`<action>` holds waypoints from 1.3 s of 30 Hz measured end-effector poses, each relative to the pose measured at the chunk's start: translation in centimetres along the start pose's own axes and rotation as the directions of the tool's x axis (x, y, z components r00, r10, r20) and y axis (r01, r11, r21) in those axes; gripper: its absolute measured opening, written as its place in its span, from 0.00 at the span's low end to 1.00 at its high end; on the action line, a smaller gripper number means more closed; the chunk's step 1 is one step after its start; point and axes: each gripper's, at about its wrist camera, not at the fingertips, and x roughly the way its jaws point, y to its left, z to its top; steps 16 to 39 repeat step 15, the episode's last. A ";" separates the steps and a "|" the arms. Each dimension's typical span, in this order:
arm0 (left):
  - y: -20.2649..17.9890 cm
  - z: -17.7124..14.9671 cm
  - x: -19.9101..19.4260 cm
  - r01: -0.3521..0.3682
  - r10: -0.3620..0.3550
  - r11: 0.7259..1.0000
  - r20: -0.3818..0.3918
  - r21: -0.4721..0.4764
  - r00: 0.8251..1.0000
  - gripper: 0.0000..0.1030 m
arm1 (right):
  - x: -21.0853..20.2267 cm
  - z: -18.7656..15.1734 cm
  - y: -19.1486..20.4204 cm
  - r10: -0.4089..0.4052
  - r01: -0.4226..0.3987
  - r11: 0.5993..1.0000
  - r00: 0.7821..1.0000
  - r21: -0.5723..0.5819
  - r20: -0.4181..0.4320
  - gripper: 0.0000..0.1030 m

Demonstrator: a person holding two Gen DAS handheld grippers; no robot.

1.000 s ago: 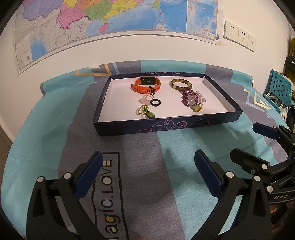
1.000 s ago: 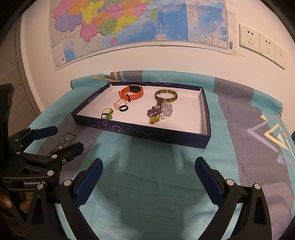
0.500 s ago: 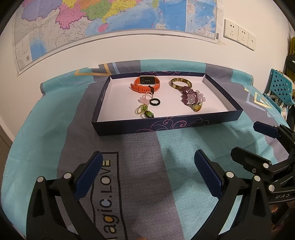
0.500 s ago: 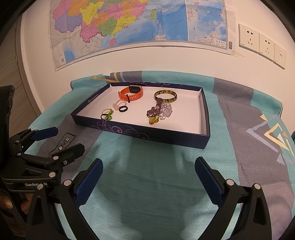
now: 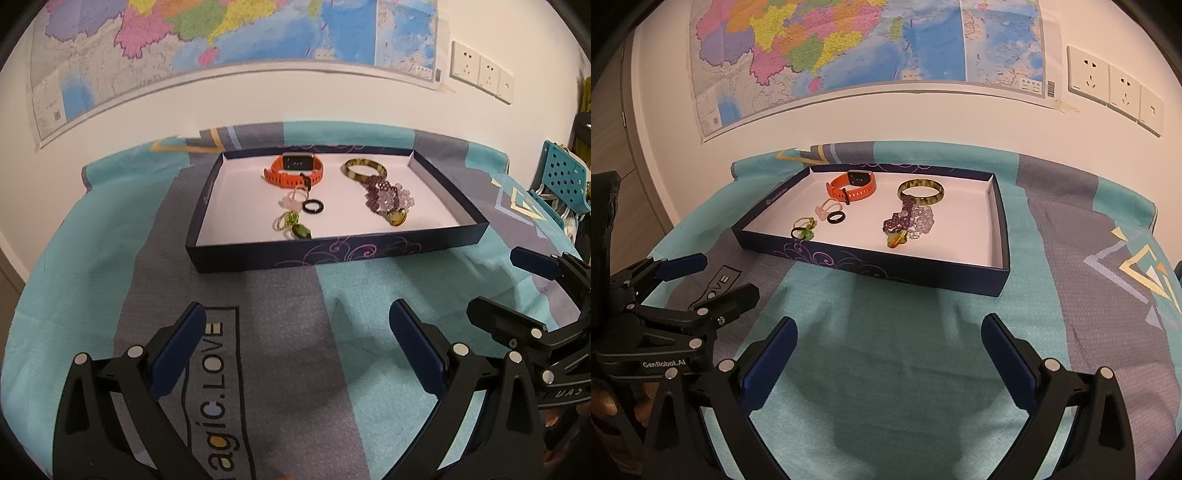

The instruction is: Organize jewelry

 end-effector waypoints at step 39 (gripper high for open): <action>1.7 0.0 1.6 0.006 -0.010 0.999 -0.087 -0.052 0.996 0.95 | 0.4 0.3 -3.3 -0.094 0.092 0.995 0.995 -0.038 -0.041 0.93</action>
